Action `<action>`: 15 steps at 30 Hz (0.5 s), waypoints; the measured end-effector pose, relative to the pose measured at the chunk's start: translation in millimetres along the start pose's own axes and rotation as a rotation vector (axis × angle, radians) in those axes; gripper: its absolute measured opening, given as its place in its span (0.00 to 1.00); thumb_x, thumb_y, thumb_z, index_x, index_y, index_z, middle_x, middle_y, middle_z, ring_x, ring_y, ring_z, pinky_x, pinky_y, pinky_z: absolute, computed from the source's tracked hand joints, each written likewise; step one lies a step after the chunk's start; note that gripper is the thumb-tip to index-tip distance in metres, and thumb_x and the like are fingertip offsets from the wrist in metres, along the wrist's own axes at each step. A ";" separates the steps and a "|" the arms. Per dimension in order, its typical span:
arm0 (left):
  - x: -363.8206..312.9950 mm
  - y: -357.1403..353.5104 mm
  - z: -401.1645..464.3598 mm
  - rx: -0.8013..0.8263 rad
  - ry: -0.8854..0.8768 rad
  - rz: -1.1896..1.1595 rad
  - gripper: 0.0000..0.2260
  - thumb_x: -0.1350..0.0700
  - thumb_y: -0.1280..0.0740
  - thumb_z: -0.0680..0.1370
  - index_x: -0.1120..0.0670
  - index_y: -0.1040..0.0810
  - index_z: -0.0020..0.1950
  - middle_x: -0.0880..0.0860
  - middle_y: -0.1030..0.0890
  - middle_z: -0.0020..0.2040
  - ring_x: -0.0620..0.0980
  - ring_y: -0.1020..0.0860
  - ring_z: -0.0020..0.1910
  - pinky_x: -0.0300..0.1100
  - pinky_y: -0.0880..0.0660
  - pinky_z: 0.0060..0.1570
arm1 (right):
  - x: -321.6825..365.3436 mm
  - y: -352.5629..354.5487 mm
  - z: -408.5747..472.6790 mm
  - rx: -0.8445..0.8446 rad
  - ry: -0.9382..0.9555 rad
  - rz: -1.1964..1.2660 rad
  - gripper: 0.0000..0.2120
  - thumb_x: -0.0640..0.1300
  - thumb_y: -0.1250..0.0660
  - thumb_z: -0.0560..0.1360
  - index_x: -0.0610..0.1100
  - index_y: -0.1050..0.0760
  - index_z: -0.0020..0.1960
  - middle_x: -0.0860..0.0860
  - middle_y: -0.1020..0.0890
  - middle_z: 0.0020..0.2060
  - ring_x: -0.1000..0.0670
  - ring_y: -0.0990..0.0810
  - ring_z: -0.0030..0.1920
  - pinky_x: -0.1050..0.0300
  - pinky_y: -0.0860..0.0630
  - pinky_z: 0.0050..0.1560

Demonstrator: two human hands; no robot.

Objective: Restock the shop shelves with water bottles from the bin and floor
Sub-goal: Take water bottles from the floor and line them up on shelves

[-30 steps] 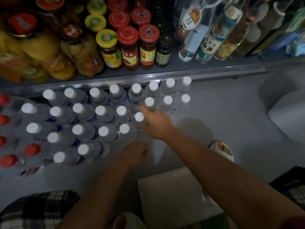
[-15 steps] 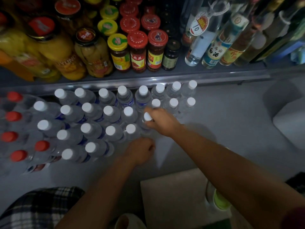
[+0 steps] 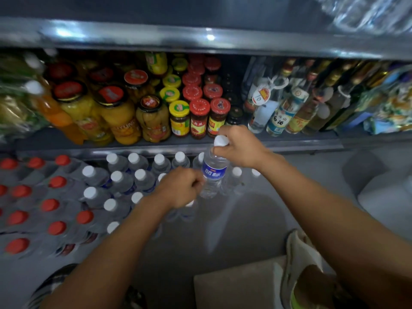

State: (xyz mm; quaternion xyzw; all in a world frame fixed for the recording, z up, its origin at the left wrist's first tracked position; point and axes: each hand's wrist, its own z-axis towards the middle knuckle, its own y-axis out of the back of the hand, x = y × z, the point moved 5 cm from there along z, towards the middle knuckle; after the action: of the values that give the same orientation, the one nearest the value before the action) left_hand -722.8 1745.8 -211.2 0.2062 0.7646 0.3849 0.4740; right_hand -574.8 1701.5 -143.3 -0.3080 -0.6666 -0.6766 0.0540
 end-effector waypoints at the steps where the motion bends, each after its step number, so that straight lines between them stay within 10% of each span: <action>1: -1.3 13.5 -0.5 -0.026 -0.004 -0.002 0.06 0.57 0.37 0.77 0.53 0.21 0.44 0.52 0.18 0.42 0.52 0.22 0.43 0.47 0.24 0.44 | 6.7 11.1 1.2 -0.020 0.012 0.008 0.12 0.45 0.30 0.69 0.39 0.30 0.37 0.47 0.26 0.32 0.46 0.27 0.36 0.52 0.34 0.33; 15: -43.1 211.9 -18.4 -0.344 -0.126 0.235 0.07 0.52 0.36 0.77 0.50 0.19 0.48 0.50 0.19 0.42 0.54 0.21 0.45 0.49 0.23 0.47 | 127.7 164.0 23.3 -0.291 0.160 -0.061 0.10 0.46 0.28 0.66 0.39 0.23 0.36 0.48 0.21 0.31 0.49 0.23 0.35 0.55 0.28 0.33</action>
State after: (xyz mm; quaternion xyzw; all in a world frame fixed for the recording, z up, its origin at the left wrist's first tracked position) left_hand -729.5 1840.4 -15.9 0.2337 0.6272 0.5488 0.5008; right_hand -590.1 1749.1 59.8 -0.2374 -0.5642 -0.7897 0.0413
